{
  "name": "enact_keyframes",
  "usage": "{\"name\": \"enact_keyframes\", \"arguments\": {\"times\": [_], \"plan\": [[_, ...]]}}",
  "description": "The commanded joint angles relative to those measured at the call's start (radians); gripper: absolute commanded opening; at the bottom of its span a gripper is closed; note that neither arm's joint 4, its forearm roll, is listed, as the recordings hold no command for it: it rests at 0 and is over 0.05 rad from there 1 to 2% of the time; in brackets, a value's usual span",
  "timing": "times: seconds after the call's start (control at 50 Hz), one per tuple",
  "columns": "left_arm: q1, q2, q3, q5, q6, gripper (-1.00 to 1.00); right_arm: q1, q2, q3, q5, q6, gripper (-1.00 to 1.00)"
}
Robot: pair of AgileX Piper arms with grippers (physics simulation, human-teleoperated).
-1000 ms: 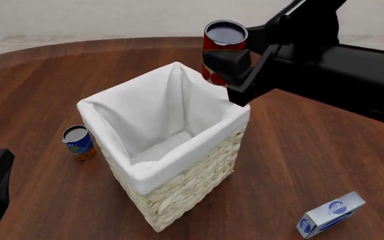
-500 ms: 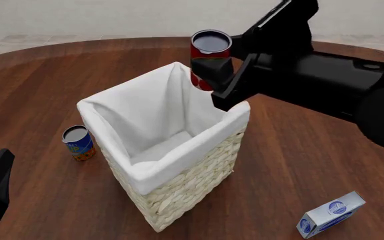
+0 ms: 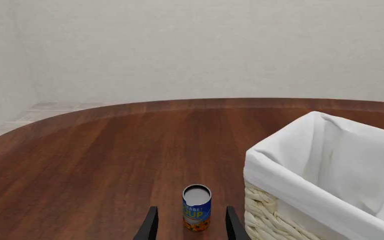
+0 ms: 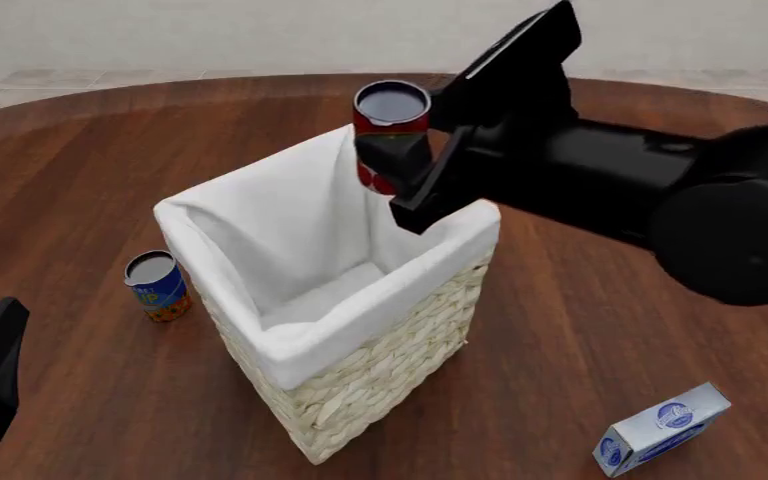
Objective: Pick up the tomato sauce, and put it in the basket.
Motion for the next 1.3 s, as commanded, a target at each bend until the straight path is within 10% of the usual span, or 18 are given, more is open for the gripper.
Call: {"name": "enact_keyframes", "arguments": {"times": [0.02, 1.3], "plan": [[0.0, 0.0, 0.0, 0.0, 0.0, 1.0, 0.005, 0.034, -0.003, -0.024, 0.02, -1.0], [0.0, 0.0, 0.0, 0.0, 0.0, 1.0, 0.032, 0.211, -0.019, -0.112, 0.025, -1.0]]}}
